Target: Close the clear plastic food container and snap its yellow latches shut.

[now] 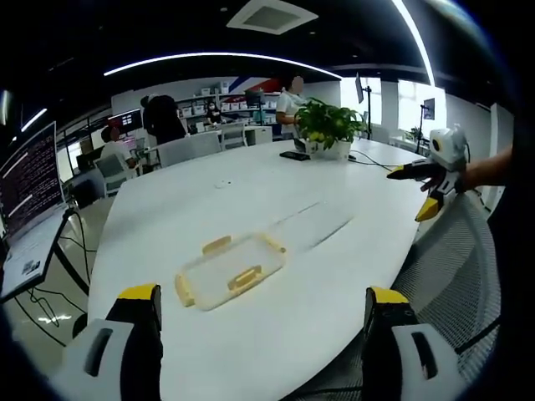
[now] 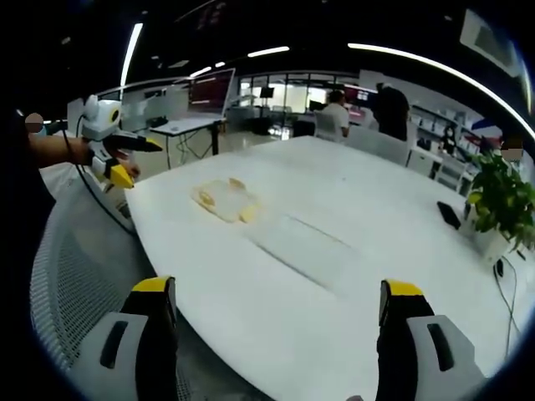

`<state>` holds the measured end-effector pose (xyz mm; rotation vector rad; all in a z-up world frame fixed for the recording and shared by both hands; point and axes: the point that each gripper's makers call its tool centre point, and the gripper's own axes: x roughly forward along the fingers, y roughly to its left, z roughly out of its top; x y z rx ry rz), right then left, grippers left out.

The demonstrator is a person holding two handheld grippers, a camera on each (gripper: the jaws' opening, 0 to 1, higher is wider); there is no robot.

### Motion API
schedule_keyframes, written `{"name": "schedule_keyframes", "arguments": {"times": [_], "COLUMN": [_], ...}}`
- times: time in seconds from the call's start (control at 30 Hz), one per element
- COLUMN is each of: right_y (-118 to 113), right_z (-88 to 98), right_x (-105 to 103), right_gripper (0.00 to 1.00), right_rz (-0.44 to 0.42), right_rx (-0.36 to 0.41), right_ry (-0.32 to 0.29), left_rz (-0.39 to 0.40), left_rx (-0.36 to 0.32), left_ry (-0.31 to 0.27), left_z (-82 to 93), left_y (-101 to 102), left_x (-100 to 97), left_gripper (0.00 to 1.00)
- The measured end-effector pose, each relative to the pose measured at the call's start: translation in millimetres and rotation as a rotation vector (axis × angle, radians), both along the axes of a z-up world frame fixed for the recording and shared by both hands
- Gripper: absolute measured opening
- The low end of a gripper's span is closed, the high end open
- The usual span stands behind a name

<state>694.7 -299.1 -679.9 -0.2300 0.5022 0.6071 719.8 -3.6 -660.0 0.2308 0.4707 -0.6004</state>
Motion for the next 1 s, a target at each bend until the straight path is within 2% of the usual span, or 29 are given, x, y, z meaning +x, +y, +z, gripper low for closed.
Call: {"name": "schedule_keyframes", "arguments": {"times": [1.0], "right_y": [-1.0], "right_z": [1.8], "right_x": [-1.2], "right_gripper": [0.97], "right_rz": [0.030], "right_rx": [-0.013], "right_ry": [0.021], "left_rz": [-0.013], "left_rx": [0.006], "left_ry": [0.013], "left_z": [-3.8], "left_y": [0.1], "left_x": [-0.9], "left_gripper": [0.99]}}
